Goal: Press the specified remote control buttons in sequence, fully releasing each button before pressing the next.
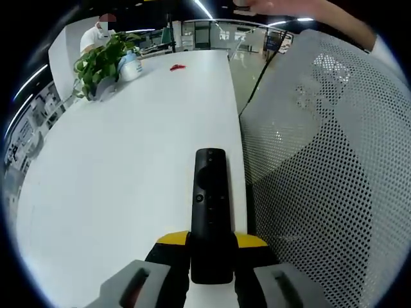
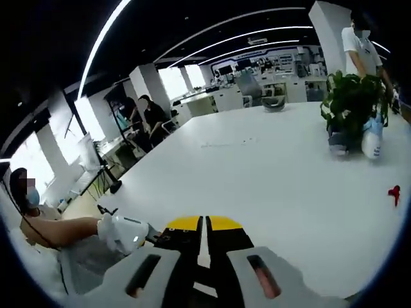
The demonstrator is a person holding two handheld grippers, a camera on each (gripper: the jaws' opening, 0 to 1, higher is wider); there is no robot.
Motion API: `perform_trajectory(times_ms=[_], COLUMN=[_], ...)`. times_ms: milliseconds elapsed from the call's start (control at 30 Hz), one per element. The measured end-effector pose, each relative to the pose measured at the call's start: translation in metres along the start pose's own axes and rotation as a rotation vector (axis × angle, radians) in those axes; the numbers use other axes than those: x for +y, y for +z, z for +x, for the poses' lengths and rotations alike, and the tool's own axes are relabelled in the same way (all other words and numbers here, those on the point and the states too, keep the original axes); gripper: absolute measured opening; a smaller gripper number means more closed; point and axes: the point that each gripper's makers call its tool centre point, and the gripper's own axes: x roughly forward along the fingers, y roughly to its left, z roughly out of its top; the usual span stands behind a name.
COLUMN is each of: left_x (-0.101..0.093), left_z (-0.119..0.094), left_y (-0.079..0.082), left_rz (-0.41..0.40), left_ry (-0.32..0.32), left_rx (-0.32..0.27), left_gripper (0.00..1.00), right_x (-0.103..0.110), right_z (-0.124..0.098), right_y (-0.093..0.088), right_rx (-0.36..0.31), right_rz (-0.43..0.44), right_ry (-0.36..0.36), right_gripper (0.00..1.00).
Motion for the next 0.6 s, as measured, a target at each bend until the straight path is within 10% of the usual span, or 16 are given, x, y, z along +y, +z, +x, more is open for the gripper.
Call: perform_trajectory(times_ms=[267,600], left_x=[0.0,0.0], left_z=[0.0,0.0], left_y=[0.0,0.0], left_rz=[0.003,0.003], left_ry=[0.0,0.001], left_rx=[0.005,-0.002], left_gripper=[0.25,0.25], right_x=[-0.01,-0.021], right_z=[-0.029,-0.044], right_y=[0.02,0.03], right_rx=[-0.166,-0.29], right_rz=[-0.003,-0.12], right_ry=[-0.114,-0.248], right_gripper=[0.37,0.99])
